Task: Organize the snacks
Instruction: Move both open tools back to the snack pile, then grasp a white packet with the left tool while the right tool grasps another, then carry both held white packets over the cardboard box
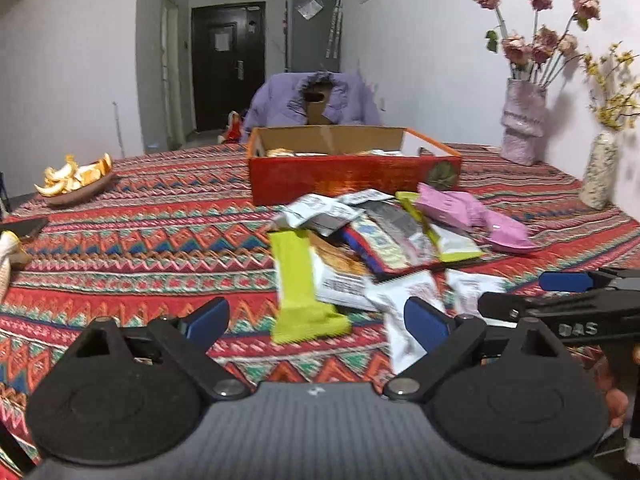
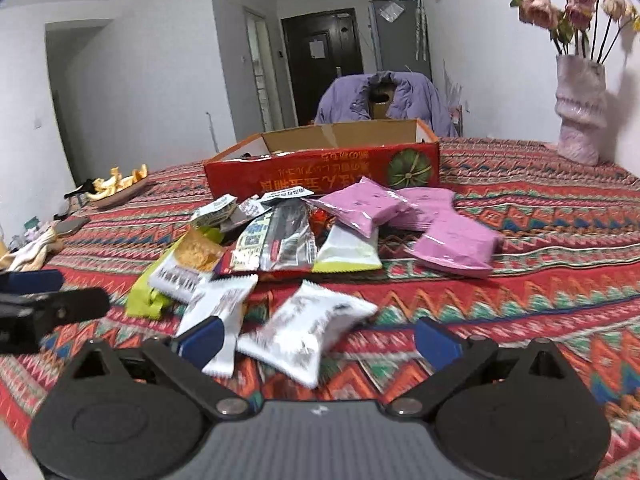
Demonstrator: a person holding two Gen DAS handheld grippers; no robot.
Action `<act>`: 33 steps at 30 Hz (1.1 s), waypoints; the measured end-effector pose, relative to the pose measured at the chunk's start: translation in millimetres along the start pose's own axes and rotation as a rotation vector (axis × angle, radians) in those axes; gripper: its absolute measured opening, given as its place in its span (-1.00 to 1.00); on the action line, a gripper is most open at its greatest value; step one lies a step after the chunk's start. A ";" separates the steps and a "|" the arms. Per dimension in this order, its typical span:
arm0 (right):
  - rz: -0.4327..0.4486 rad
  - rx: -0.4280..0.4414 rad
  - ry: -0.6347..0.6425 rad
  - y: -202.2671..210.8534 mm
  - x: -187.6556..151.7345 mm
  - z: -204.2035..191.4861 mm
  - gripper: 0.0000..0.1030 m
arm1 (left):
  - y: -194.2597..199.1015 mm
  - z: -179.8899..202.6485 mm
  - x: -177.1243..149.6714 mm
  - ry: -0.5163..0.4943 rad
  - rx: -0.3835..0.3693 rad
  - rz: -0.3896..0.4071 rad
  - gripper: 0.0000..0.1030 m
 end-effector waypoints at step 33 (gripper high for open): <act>-0.110 0.011 0.221 -21.8 6.7 17.6 -0.18 | -59.8 66.6 3.7 -0.026 -0.102 -0.146 -0.14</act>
Point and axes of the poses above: each gripper's, at about its wrist camera, not at the fingertips, and y roughly against the way its jaws point, z to its right, x to its top, the point moved 4 cm from there along -y, roughly the way its jaws point, and after that the axes turned 8 degrees about -z, right-handed, at the moved point
